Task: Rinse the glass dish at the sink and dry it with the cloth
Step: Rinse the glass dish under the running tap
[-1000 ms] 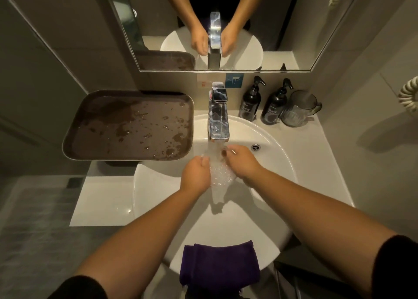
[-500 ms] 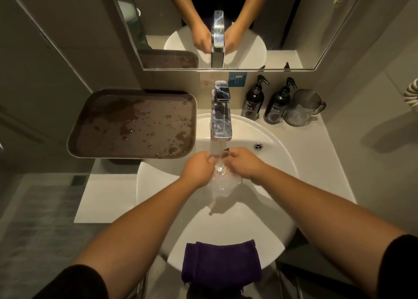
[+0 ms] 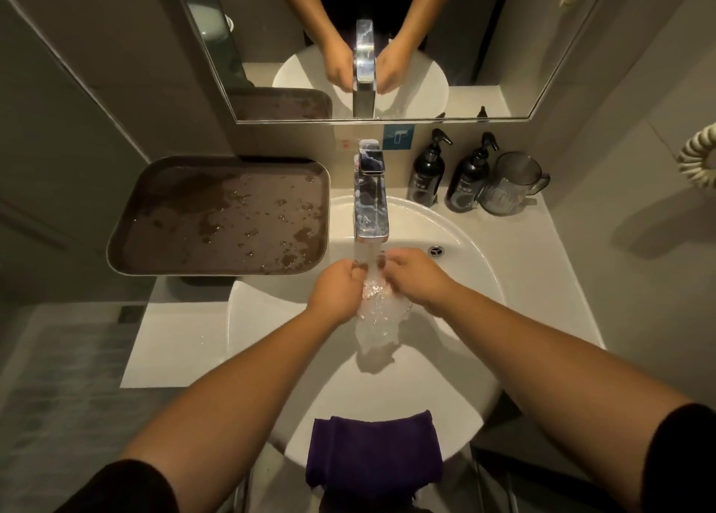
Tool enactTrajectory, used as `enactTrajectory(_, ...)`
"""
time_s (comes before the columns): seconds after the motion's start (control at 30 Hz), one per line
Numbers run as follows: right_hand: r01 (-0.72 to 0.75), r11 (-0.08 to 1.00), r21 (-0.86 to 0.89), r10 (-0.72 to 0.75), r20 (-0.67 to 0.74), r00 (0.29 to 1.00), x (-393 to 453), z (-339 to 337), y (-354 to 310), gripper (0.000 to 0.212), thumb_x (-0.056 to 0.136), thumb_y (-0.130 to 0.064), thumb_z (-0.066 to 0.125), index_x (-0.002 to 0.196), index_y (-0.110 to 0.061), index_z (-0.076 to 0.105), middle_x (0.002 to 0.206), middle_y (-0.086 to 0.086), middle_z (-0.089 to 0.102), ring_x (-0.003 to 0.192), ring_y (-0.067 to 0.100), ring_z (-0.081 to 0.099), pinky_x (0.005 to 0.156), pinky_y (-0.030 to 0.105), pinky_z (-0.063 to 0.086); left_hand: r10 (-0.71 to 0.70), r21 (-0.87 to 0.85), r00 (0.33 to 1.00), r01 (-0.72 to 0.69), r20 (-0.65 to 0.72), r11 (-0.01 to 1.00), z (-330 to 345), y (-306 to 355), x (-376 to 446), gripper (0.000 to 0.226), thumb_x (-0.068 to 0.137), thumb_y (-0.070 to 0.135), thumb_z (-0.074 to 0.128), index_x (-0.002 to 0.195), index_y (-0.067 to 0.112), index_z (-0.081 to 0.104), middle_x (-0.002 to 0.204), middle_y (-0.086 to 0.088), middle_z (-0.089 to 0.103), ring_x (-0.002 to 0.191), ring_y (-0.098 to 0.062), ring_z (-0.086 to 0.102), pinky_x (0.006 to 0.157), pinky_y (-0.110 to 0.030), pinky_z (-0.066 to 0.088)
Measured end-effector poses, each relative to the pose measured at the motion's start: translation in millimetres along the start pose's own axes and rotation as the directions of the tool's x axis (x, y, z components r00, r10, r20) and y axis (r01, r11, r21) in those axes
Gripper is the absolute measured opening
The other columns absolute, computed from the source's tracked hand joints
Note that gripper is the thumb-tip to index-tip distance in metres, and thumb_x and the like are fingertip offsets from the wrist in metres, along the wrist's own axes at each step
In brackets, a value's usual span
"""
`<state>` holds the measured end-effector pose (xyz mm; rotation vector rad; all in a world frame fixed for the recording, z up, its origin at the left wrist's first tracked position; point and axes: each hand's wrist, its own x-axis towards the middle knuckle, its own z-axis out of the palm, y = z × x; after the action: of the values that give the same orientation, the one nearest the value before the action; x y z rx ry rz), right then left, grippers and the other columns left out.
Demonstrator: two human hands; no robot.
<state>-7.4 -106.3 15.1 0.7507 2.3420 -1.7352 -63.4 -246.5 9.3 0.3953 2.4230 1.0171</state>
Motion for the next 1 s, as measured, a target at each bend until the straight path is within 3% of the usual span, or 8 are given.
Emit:
enactTrajectory(0.1, -0.086, 0.949, 0.302, 0.163, -0.241, 0.957, -5, 19, 10, 0.018, 0.088, -0.021, 0.055, 0.080, -0.012, 0.069, 0.080, 0.010, 0.071, 0.073, 0.027, 0.063, 0.068, 0.041, 0.053, -0.144, -0.268, 0.971, 0.090, -0.191, 0.959, 16, 2, -10, 0.028, 0.100, 0.021, 0.039, 0.095, 0.004, 0.061, 0.089, -0.016, 0.066, 0.085, -0.034, 0.063, 0.073, -0.040, 0.053)
enactTrajectory(0.17, -0.098, 0.973, 0.210, 0.154, -0.266, 0.952, -9, 22, 17, 0.017, 0.088, -0.016, 0.053, 0.088, -0.012, 0.069, 0.089, 0.011, 0.072, 0.081, 0.028, 0.066, 0.076, 0.043, 0.055, -0.121, -0.263, 0.982, 0.079, -0.148, 0.962, 15, 1, -10, 0.024, 0.099, 0.017, 0.040, 0.094, 0.009, 0.062, 0.090, -0.013, 0.067, 0.086, -0.032, 0.063, 0.073, -0.037, 0.053)
enactTrajectory(0.37, 0.027, 0.967, -0.253, 0.023, 0.192, 0.981, 1, -3, 2, 0.018, 0.095, -0.023, 0.057, 0.091, -0.011, 0.070, 0.074, 0.005, 0.066, 0.062, 0.017, 0.056, 0.060, 0.032, 0.046, -0.036, -0.075, 0.952, 0.062, 0.302, 0.995, -10, -14, 8, 0.028, 0.093, 0.033, 0.048, 0.073, 0.015, 0.055, 0.063, -0.006, 0.059, 0.054, -0.027, 0.062, 0.050, -0.040, 0.058)
enactTrajectory(0.47, 0.064, 0.932, -0.356, 0.032, 0.257, 0.966, 6, -7, -4, 0.020, 0.095, -0.027, 0.060, 0.091, -0.010, 0.068, 0.068, 0.002, 0.061, 0.061, 0.018, 0.054, 0.061, 0.031, 0.044, -0.056, -0.140, 0.955, 0.101, 0.290, 0.985, -4, -15, 5, 0.034, 0.091, 0.042, 0.050, 0.073, 0.013, 0.055, 0.062, -0.006, 0.056, 0.053, -0.024, 0.056, 0.050, -0.034, 0.052)
enactTrajectory(0.6, -0.088, 0.987, 0.133, 0.076, 0.095, 0.993, -7, 1, 3, 0.016, 0.094, -0.017, 0.055, 0.093, -0.011, 0.069, 0.075, 0.005, 0.066, 0.065, 0.018, 0.059, 0.063, 0.031, 0.047, -0.004, -0.143, 0.999, -0.002, -0.047, 0.990, 9, -19, -1, 0.028, 0.099, 0.029, 0.042, 0.089, 0.006, 0.057, 0.081, -0.010, 0.062, 0.079, -0.031, 0.060, 0.070, -0.039, 0.050)
enactTrajectory(0.73, -0.475, 0.695, 0.540, 0.271, 0.415, 0.868, -17, 6, 18, 0.048, 0.090, -0.065, 0.048, 0.115, -0.029, 0.068, 0.110, 0.005, 0.074, 0.101, 0.029, 0.070, 0.081, 0.052, 0.056, 0.089, -0.215, 0.970, -0.138, -0.227, 0.967, 8, -22, -13, 0.019, 0.102, 0.023, 0.040, 0.102, 0.014, 0.057, 0.086, 0.001, 0.064, 0.082, -0.019, 0.061, 0.070, -0.032, 0.046)
enactTrajectory(0.87, -0.573, 0.533, 0.623, 0.303, 0.492, 0.816, -13, 8, 21, 0.072, 0.089, -0.072, 0.037, 0.120, -0.014, 0.066, 0.120, 0.013, 0.069, 0.107, 0.036, 0.067, 0.088, 0.058, 0.051, 0.400, -0.002, 0.903, -0.406, -0.156, 0.914, 5, -26, -22, 0.021, 0.098, 0.009, 0.043, 0.112, 0.014, 0.059, 0.099, -0.002, 0.065, 0.089, -0.019, 0.060, 0.072, -0.031, 0.046)
enactTrajectory(1.0, -0.594, 0.642, 0.485, 0.371, 0.481, 0.794, -12, 8, 12, 0.038, 0.095, -0.040, 0.056, 0.095, -0.008, 0.076, 0.103, 0.015, 0.073, 0.094, 0.030, 0.071, 0.078, 0.046, 0.059, 0.589, 0.161, 0.806, -0.574, -0.063, 0.803, -3, -28, -27, 0.023, 0.092, 0.009, 0.049, 0.109, 0.007, 0.064, 0.101, -0.009, 0.064, 0.093, -0.028, 0.057, 0.076, -0.039, 0.047)
